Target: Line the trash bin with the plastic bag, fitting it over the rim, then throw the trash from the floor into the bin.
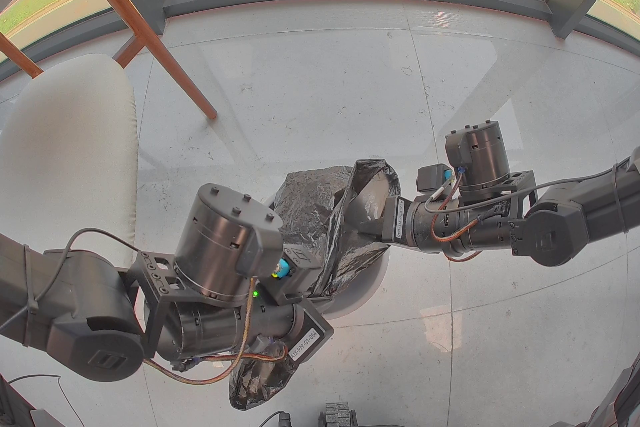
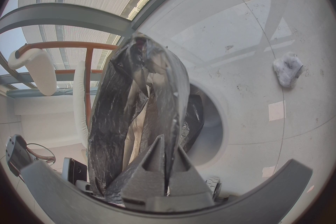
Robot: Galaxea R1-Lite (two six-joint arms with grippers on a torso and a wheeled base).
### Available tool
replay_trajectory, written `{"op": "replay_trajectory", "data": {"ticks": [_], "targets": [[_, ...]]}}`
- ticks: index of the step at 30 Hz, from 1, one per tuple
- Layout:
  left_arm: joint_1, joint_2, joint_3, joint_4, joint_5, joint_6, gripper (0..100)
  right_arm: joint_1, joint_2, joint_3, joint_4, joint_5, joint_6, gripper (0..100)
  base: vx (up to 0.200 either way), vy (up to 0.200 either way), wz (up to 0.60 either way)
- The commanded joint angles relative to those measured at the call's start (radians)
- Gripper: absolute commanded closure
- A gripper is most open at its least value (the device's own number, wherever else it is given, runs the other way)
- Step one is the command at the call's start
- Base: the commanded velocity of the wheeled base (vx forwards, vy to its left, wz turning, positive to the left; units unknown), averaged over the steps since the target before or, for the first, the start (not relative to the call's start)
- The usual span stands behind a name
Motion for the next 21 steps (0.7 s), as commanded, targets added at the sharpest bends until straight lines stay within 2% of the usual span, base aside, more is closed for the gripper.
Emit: {"op": "replay_trajectory", "data": {"ticks": [1,5,10,11,15,21], "targets": [[-0.003,0.052,-0.039,-0.004,0.014,-0.022,100,-0.024,-0.002,-0.002,-0.005,0.000,-0.003,100,0.000,0.000,0.00],[-0.003,0.102,-0.098,-0.003,0.018,-0.038,100,-0.064,0.001,-0.008,-0.006,0.000,-0.016,100,0.000,0.000,0.00],[-0.001,0.170,-0.172,0.002,0.021,-0.040,100,-0.113,0.030,-0.019,-0.051,0.001,-0.083,100,0.000,0.000,0.00],[-0.001,0.180,-0.183,0.002,0.021,-0.040,0,-0.122,0.039,-0.020,-0.065,0.001,-0.100,100,0.000,0.000,0.00],[0.000,0.225,-0.224,-0.003,0.021,-0.074,0,-0.153,0.067,-0.023,-0.112,0.000,-0.154,100,0.000,0.000,0.00],[0.005,0.254,-0.244,-0.001,0.058,-0.095,0,-0.153,0.067,-0.020,-0.115,0.000,-0.154,100,0.000,0.000,0.00]]}}
